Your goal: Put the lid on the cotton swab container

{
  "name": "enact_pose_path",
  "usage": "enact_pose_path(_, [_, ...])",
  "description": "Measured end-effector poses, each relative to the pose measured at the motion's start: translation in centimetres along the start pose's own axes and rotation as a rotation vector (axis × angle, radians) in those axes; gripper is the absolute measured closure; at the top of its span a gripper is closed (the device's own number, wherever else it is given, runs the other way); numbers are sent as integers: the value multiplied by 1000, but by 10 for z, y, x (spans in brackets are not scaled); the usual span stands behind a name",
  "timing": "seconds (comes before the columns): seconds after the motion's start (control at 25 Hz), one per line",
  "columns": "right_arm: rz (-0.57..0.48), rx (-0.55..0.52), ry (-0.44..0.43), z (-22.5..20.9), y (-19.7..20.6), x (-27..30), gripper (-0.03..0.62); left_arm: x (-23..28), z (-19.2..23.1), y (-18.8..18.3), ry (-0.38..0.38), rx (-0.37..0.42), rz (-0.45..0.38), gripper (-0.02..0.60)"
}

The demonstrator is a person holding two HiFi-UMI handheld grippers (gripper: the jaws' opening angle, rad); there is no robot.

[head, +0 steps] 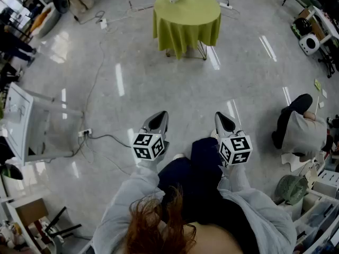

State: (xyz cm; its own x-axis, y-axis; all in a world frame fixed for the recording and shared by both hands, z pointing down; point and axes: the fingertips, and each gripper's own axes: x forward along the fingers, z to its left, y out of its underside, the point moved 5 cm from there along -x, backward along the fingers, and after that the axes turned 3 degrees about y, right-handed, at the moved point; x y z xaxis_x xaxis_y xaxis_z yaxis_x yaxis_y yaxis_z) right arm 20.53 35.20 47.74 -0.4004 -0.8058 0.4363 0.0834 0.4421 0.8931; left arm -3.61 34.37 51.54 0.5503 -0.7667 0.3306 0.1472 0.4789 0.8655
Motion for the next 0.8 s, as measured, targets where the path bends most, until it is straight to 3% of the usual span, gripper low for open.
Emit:
enact_pose_path(0.32, [-59,21,-2,38,10,-63,592,-60,-36,5,64,46,-36,565])
enact_pose_path(0.52, [-119,13,27,53,10,-90,592,-81,-58,-3,111,121,-50,565])
enact_pose_path(0.8, [-110,24,45,64,22,-100,592,-96,-70,4,148,154,-84,565])
